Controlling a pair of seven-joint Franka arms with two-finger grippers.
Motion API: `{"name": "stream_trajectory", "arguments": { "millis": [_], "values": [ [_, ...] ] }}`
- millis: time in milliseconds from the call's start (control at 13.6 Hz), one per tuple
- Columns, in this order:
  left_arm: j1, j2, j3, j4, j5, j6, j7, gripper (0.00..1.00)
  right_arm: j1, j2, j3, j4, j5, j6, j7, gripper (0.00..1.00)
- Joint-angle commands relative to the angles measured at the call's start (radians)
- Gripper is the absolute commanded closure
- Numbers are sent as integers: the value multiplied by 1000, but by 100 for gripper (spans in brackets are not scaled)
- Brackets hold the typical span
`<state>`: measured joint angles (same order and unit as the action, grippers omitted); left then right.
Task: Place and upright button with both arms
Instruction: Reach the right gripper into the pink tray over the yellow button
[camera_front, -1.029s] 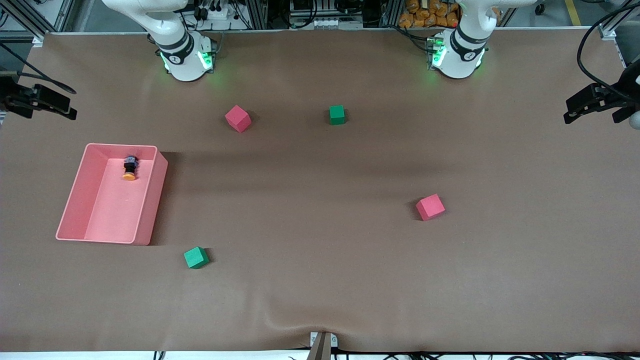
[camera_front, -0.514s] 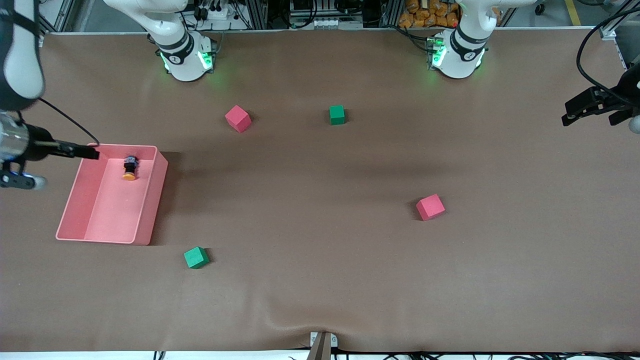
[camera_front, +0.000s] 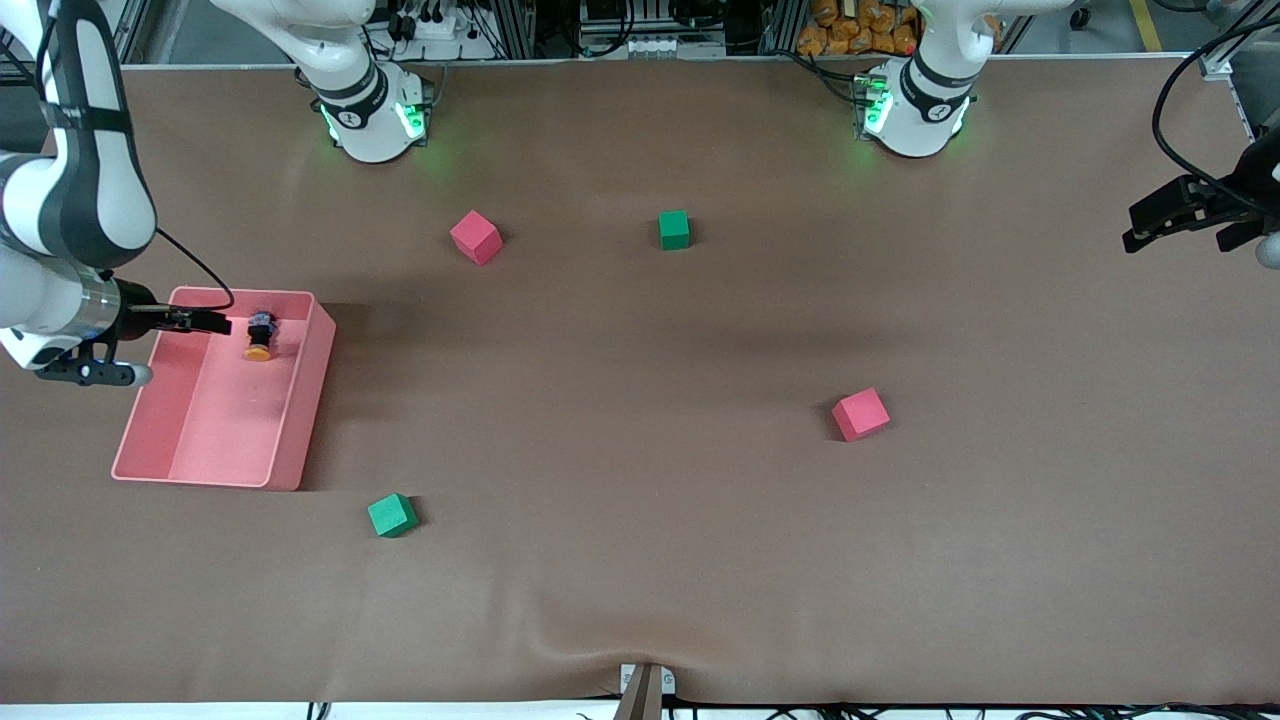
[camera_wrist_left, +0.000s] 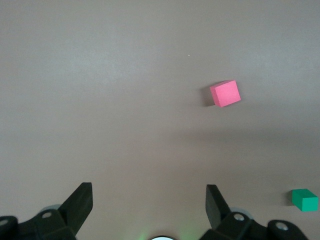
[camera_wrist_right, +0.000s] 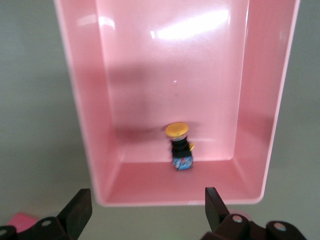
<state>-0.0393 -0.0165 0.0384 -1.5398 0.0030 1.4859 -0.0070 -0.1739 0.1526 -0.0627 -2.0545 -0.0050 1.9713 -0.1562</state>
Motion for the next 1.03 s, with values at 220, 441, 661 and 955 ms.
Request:
{"name": "stream_trajectory", "arguments": {
  "millis": [220,441,661,955],
  "values": [
    [7,0,-2,4,-17,-13,7,0,-53,108,14,-114,-15,256,-123,0],
    [7,0,-2,4,-17,-15,7,0,-72,134,14,-157,-15,316,-144,0],
    [7,0,-2,6,-17,-13,7,0,-79,134,14,-214,-13,383,-144,0],
    [6,0,-2,4,-17,-15,7,0,-104,163,15,-223,-13,383,-143,0]
  ]
}}
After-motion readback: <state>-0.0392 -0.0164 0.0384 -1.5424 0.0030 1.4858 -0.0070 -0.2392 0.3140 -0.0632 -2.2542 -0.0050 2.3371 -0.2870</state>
